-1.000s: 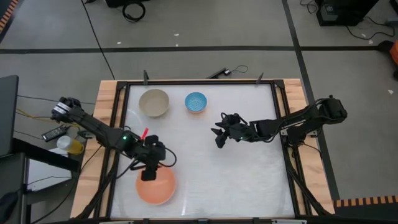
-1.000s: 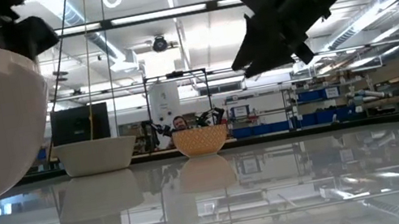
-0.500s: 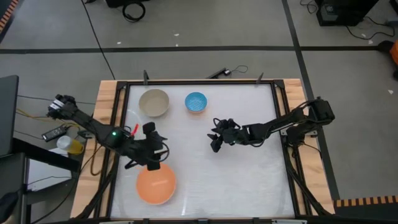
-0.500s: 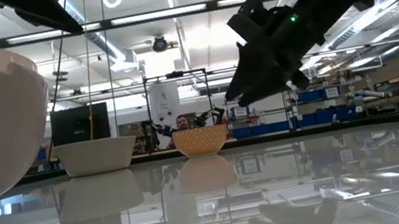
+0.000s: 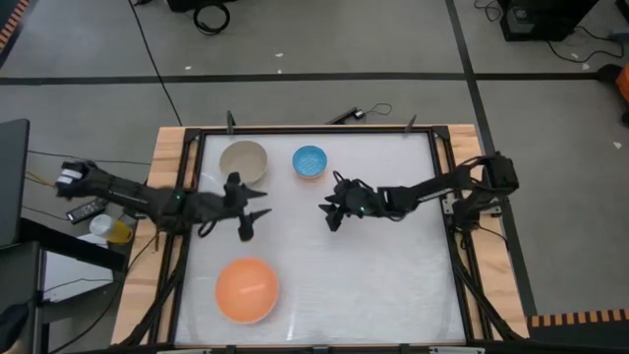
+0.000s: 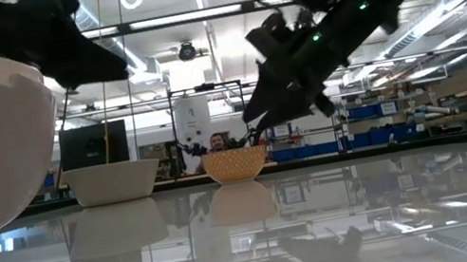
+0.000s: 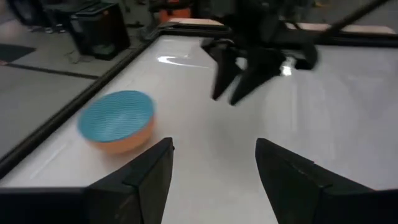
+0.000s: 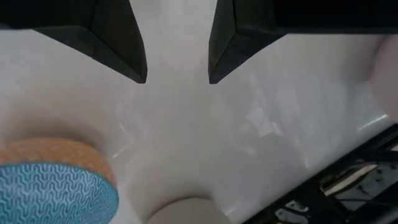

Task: Nest bowls inside each other
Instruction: Stack the gray bowl on top of the orange bowl

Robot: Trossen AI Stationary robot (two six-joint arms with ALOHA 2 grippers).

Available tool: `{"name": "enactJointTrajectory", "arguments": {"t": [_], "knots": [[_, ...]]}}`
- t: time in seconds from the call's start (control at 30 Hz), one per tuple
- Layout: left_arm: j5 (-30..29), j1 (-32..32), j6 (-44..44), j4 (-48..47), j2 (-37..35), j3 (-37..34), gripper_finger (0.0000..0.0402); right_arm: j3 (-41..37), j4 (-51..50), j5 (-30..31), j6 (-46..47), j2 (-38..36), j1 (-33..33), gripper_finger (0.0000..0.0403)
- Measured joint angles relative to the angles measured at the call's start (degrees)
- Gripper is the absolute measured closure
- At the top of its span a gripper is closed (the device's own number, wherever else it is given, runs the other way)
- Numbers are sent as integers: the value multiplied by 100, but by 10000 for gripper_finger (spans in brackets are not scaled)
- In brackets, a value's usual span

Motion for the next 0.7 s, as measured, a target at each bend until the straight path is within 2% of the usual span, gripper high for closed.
{"name": "enactJointTrajectory", "arguments": {"t": [0.17, 0.37, 0.43, 0.7], "knots": [[630, 987, 403, 146, 5, -30, 169, 678, -551, -362, -288, 432, -473, 225], [1887, 2019, 578, 403, 90, -33, 169, 1494, -1665, -293, -476, 807, -936, 225], [2089, 2183, 594, 437, 138, -33, 169, 1653, -1796, -290, -482, 901, -1075, 225], [2153, 2253, 609, 808, 481, -39, 169, 1836, -1954, -438, -423, 1182, -1542, 225]]}}
